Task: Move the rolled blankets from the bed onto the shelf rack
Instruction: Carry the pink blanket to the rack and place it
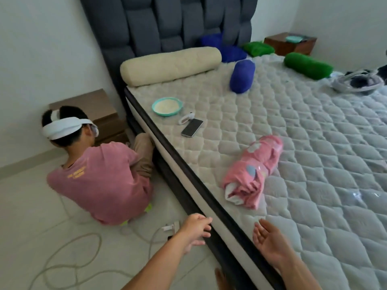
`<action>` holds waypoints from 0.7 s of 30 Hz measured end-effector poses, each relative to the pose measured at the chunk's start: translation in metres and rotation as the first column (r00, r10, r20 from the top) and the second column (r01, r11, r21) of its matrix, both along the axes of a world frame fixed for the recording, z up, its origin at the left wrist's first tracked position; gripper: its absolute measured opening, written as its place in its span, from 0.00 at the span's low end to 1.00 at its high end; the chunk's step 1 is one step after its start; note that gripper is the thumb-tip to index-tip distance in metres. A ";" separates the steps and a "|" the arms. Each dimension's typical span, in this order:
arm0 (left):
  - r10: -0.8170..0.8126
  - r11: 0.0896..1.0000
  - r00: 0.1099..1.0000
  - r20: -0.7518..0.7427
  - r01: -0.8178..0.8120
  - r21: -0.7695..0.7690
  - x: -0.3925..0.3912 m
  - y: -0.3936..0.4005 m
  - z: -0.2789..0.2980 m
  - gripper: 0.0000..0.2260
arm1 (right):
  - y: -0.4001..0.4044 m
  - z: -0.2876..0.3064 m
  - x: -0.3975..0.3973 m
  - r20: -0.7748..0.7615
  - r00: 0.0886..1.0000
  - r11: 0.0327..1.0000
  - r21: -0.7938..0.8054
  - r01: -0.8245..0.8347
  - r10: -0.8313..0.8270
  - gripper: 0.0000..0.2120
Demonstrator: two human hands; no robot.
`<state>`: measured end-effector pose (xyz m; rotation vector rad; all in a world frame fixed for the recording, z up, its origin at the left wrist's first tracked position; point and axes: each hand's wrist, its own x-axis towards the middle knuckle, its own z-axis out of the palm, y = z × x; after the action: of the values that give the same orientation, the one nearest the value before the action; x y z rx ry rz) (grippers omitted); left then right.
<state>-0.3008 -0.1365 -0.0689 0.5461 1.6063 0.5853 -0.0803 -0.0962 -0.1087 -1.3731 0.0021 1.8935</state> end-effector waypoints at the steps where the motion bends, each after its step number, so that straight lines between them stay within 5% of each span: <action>1: 0.027 0.999 1.000 0.011 -0.027 -0.019 0.011 0.021 -0.003 0.06 | 0.022 0.000 0.009 -0.009 1.000 1.000 0.004 0.017 -0.017 0.06; 8: 0.251 0.966 0.967 0.049 -0.246 -0.081 0.079 0.142 -0.016 0.10 | 0.177 0.008 0.073 0.132 0.991 0.998 0.056 -0.012 0.004 0.08; 13: 0.493 0.863 0.868 0.053 -0.480 -0.160 0.093 0.202 -0.024 0.31 | 0.279 0.021 0.086 0.353 0.918 0.959 0.147 -0.243 0.178 0.06; 15: 0.570 0.809 0.822 0.017 -0.557 -0.190 0.097 0.220 -0.028 0.33 | 0.318 0.023 0.083 0.502 0.838 0.923 0.178 -0.340 0.212 0.08; 18: 0.582 0.767 0.811 -0.055 -0.570 -0.295 0.105 0.236 -0.033 0.35 | 0.364 0.018 0.078 0.766 0.597 0.860 0.117 -0.496 0.240 0.21; 21: 0.544 0.759 0.835 -0.083 -0.532 -0.375 0.114 0.251 -0.043 0.39 | 0.399 0.004 0.076 0.867 0.413 0.782 0.046 -0.621 0.277 0.32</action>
<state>-0.1867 0.1144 -0.1117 -0.2428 1.7952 0.6699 -0.0046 0.3026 -0.1050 -1.9949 -1.2945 1.2913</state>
